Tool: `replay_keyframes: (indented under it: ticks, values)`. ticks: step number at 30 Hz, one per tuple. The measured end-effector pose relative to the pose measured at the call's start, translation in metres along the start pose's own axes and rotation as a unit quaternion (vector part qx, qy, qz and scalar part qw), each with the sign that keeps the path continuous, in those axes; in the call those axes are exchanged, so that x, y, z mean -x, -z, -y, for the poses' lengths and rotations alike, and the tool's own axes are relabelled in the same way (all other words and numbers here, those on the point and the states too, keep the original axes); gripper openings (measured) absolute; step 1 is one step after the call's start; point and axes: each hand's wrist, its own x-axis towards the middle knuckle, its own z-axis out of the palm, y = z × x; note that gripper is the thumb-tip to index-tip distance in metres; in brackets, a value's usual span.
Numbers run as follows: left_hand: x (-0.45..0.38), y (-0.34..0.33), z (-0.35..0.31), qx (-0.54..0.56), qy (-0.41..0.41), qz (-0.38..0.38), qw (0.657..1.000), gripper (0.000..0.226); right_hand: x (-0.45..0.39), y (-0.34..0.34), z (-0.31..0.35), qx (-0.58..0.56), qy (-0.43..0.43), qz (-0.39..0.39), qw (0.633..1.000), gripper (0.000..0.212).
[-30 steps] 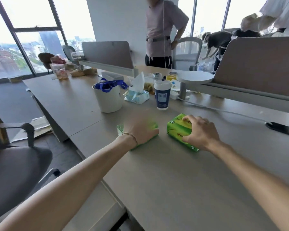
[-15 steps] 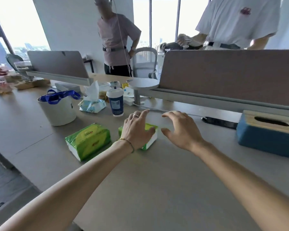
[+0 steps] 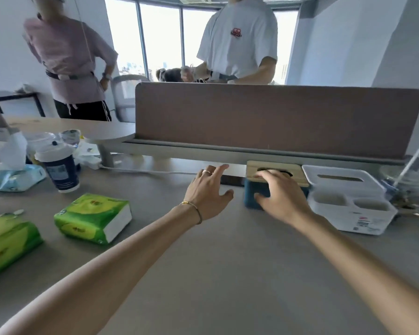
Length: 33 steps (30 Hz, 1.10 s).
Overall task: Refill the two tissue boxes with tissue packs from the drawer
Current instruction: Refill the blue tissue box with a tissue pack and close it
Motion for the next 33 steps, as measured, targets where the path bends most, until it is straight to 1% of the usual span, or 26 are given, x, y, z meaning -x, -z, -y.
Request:
replay_keyframes:
  ticks: [4, 7, 9, 12, 15, 22, 26, 33]
  values:
    - [-0.037, -0.034, -0.029, 0.019, -0.044, 0.061, 0.997, 0.075, -0.015, 0.01, -0.047, 0.053, -0.017, 0.009, 0.998, 0.057]
    - [-0.063, -0.053, -0.039, 0.008, -0.046, 0.132, 0.99, 0.08, -0.029, 0.01, -0.063, 0.095, -0.014, 0.044, 0.994, 0.06]
    - [-0.075, -0.064, -0.041, -0.008, -0.042, 0.166, 0.985, 0.078, -0.034, 0.006, -0.07, 0.119, -0.005, 0.061, 0.991, 0.059]
    - [-0.087, -0.075, -0.04, -0.008, -0.041, 0.17, 0.985, 0.06, -0.037, 0.001, -0.078, 0.128, 0.01, 0.054, 0.99, 0.057]
    - [-0.089, -0.075, -0.041, -0.007, -0.041, 0.174, 0.984, 0.052, -0.037, 0.0, -0.08, 0.121, 0.018, 0.046, 0.991, 0.054]
    - [-0.055, -0.045, -0.043, 0.007, -0.031, 0.163, 0.986, 0.051, -0.016, 0.012, -0.056, 0.089, 0.032, 0.042, 0.995, 0.057]
    - [-0.012, -0.018, -0.036, 0.002, -0.035, 0.146, 0.989, 0.053, 0.016, 0.021, -0.025, 0.08, 0.063, 0.038, 0.994, 0.057]
    - [0.077, 0.03, -0.023, -0.006, -0.002, 0.155, 0.988, 0.054, 0.074, 0.026, 0.032, 0.068, 0.113, 0.045, 0.99, 0.057]
